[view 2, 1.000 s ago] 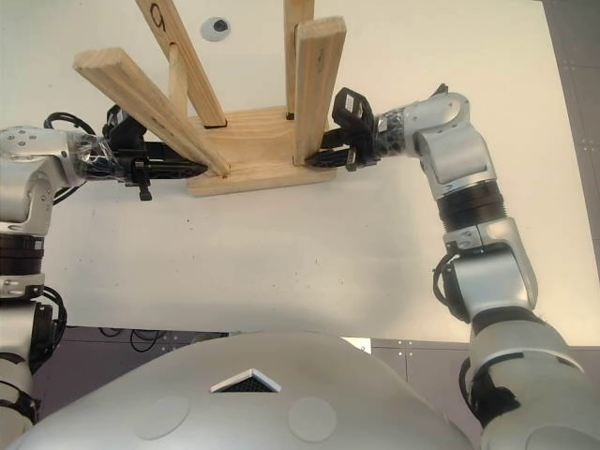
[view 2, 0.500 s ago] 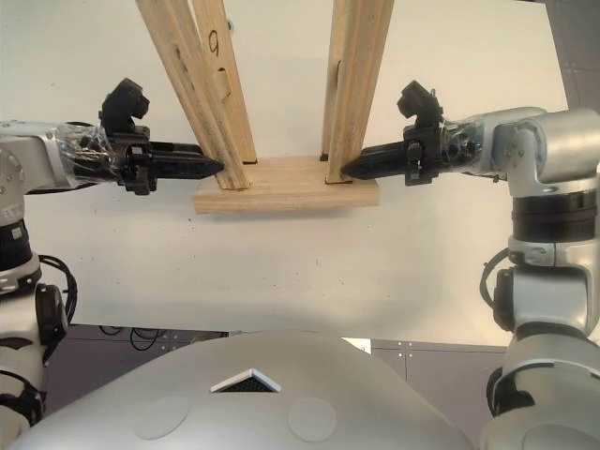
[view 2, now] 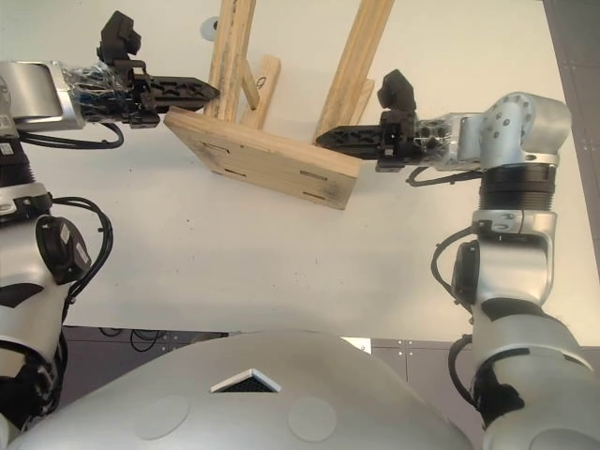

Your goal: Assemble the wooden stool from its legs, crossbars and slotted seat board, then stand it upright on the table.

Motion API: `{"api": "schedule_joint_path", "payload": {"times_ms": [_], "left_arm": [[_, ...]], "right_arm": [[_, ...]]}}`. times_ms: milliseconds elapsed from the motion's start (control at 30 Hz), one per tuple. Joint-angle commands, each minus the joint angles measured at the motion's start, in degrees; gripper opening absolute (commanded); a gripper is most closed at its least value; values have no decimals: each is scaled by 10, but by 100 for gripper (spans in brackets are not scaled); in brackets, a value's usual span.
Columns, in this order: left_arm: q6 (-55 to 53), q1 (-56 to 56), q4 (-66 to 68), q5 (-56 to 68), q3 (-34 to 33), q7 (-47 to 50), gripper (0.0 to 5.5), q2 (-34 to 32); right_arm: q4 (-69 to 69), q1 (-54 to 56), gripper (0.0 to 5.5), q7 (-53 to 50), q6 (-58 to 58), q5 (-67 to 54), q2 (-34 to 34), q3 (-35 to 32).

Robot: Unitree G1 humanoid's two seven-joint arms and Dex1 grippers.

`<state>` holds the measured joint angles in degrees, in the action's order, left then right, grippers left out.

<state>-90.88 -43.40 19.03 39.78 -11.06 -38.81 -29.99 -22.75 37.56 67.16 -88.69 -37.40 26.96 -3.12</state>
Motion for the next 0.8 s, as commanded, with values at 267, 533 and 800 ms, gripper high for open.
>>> {"api": "schedule_joint_path", "payload": {"times_ms": [267, 533, 800], "left_arm": [[173, 58, -90, 29, -164, 33, 308, 10], [687, 159, 18, -219, -14, -114, 308, -95], [805, 260, -42, -211, 36, -230, 308, -88]], "right_arm": [[19, -22, 323, -68, -28, -64, 8, -129], [335, -283, 323, -160, 301, 38, 1, -111], [105, -145, 323, -47, 247, -90, 102, -197]]}}
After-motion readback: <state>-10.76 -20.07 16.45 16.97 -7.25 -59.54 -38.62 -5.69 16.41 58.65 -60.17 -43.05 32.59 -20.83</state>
